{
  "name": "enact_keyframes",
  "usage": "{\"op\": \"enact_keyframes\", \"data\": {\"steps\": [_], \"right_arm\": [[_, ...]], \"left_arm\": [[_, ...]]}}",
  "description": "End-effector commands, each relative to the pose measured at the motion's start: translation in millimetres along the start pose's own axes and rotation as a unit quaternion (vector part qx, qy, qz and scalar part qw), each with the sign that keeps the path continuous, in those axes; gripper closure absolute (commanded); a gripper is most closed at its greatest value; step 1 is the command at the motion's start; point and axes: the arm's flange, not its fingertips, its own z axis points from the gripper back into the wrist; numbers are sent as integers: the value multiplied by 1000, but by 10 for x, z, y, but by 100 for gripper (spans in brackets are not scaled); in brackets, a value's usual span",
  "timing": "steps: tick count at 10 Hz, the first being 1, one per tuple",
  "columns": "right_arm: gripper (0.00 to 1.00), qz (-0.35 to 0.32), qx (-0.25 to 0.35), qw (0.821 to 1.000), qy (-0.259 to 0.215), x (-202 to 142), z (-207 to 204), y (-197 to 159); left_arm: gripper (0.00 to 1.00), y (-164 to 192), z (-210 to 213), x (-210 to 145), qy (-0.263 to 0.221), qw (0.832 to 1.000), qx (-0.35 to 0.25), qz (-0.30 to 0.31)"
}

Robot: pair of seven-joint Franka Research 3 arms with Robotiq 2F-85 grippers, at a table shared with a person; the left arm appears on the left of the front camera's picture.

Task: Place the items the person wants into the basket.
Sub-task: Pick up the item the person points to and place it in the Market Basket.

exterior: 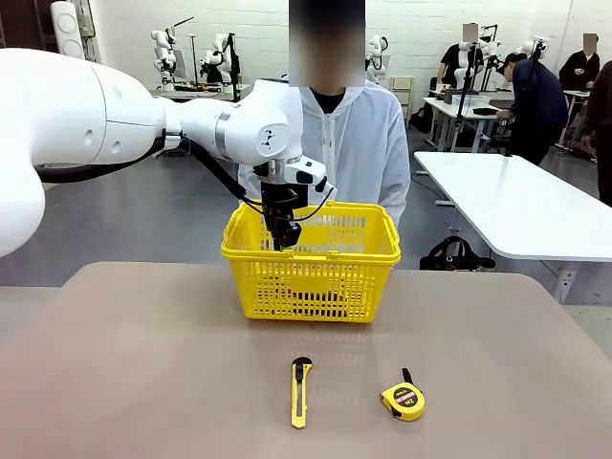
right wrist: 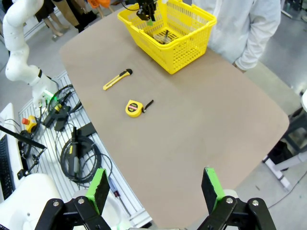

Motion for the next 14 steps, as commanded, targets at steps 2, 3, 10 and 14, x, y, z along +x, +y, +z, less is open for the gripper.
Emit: {"op": "enact_keyframes", "data": {"steps": [2, 3, 10, 14], "right_arm": [[0, 5, 8, 1000, -16, 9, -6, -1], [0, 5, 8, 1000, -16, 9, -6, -1], [0, 5, 8, 1000, -16, 9, -6, -1], [0, 5, 8, 1000, -16, 9, -6, -1]], "left_arm": [[0, 44, 52, 92, 9, 1000, 3, -14], [7, 49, 62, 96, 9, 1000, 3, -16], [0, -40, 389, -80, -7, 1000, 24, 2], [0, -664, 1292, -1241, -39, 989, 119, 74]]}}
